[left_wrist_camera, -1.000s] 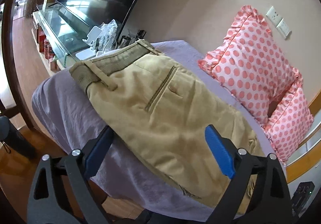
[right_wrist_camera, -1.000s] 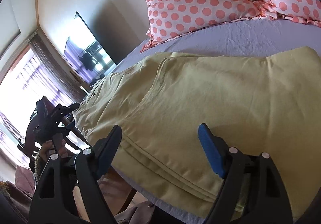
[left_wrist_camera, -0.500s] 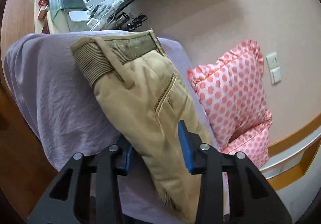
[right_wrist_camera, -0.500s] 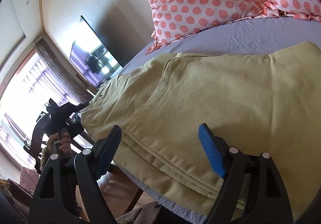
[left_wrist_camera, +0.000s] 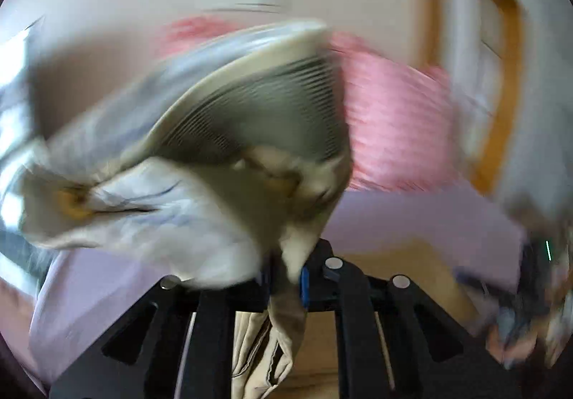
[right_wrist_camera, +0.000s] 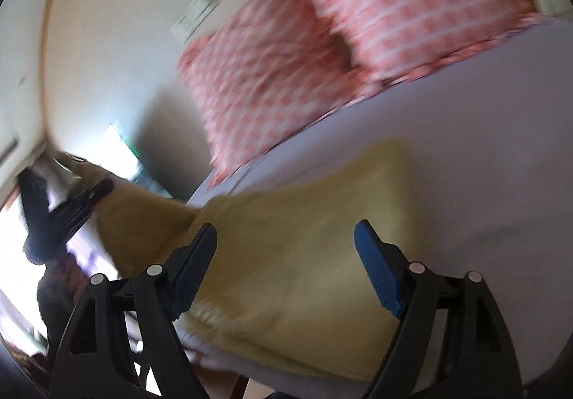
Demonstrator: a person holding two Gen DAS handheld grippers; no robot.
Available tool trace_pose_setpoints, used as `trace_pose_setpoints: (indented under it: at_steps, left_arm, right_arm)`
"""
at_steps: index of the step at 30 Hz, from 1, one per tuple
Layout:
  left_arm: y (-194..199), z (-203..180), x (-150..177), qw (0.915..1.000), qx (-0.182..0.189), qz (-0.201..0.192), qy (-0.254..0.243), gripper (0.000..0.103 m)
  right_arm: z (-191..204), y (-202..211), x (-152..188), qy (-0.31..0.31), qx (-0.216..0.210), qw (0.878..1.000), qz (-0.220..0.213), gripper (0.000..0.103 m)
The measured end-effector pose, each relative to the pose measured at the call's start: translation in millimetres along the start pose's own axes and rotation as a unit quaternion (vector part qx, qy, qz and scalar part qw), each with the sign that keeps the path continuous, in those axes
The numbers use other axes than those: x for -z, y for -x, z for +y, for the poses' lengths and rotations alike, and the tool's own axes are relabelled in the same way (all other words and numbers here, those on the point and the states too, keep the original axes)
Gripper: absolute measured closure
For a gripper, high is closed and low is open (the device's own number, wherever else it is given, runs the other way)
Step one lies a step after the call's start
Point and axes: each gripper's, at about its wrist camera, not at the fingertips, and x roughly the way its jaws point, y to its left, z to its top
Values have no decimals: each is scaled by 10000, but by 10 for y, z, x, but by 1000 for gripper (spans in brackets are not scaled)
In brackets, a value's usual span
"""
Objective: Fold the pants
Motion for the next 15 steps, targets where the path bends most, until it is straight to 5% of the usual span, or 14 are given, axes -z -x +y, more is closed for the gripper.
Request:
trace_pose_setpoints:
  at_steps: [2, 5, 8, 13, 15]
  left_arm:
    - [-216, -564, 118, 9958, 406, 161, -801, 90]
    - [-686, -1367, 667, 9719, 1000, 916, -1924, 89]
    - [-872, -1658, 1097, 9551, 915, 1216, -2541, 89]
    - [-705, -1499, 1066, 9607, 1233, 1159, -2202, 87]
    - [-616, -1372, 968, 9620, 1533, 1272, -1866, 78]
  right_arm:
    - [-171, 184, -53, -246, 232, 9991, -268, 22]
    - [-426, 394, -110, -697, 433, 9952, -534, 22]
    - [-625, 449, -143, -1048, 398, 9923, -517, 22]
    - [-651, 103, -291, -1157, 44, 9930, 252, 22]
    - [-613, -107, -324, -1079, -76, 9922, 627, 23]
